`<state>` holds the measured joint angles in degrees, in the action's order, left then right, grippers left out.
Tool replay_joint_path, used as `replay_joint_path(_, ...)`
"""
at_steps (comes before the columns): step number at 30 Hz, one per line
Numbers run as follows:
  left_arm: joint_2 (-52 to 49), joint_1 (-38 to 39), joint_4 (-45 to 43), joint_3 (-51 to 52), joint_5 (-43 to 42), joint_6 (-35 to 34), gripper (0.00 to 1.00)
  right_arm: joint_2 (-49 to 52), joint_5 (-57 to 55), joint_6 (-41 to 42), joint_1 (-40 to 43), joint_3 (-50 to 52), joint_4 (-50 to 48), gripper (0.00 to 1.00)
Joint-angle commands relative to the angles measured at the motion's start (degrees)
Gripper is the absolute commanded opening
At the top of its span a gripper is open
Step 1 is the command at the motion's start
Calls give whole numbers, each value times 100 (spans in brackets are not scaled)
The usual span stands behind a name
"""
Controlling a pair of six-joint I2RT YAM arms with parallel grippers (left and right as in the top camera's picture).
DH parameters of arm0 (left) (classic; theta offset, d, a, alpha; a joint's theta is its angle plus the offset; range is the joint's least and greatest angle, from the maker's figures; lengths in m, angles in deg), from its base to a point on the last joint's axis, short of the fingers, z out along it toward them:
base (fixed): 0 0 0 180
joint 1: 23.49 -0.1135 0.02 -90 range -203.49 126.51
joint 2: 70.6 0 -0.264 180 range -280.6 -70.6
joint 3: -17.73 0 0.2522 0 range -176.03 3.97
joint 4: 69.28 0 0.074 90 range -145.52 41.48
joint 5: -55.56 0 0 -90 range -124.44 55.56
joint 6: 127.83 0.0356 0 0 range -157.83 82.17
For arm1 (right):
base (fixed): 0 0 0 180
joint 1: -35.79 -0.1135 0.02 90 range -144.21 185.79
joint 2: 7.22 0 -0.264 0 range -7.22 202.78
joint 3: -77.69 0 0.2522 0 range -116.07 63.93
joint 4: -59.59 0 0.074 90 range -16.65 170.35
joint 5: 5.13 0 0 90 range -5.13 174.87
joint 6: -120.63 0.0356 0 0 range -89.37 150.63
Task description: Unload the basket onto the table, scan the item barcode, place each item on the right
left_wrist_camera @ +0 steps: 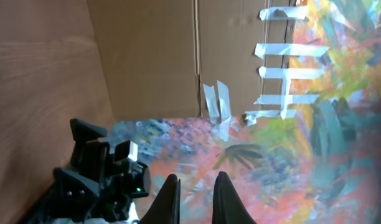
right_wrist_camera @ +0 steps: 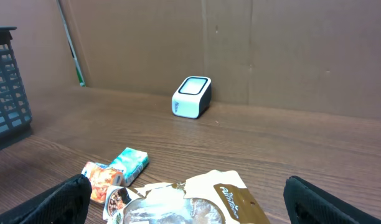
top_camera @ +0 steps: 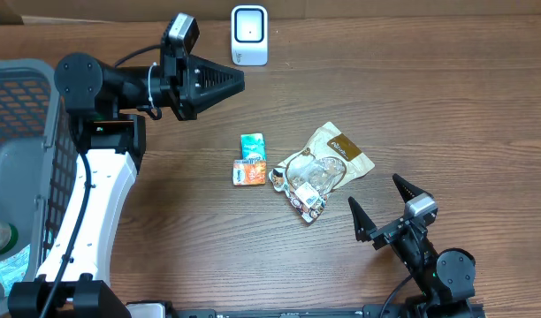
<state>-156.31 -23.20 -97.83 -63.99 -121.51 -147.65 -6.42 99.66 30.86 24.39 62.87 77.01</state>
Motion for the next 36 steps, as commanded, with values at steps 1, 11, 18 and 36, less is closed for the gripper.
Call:
replay_joint_path(1,33,0,-39,-55,48,778,4,-63,-11,22,-22,61,-28,100)
replay_joint_path(11,31,0,-37,-55,177,1528,4,-63,-11,22,-22,61,-28,100)
replay_joint_path(18,28,0,-33,-55,83,2470,4,-63,-11,22,-22,61,-28,100)
replay_joint_path(36,-144,0,221,-55,-345,4046,71,-63,-11,22,-22,61,-28,100)
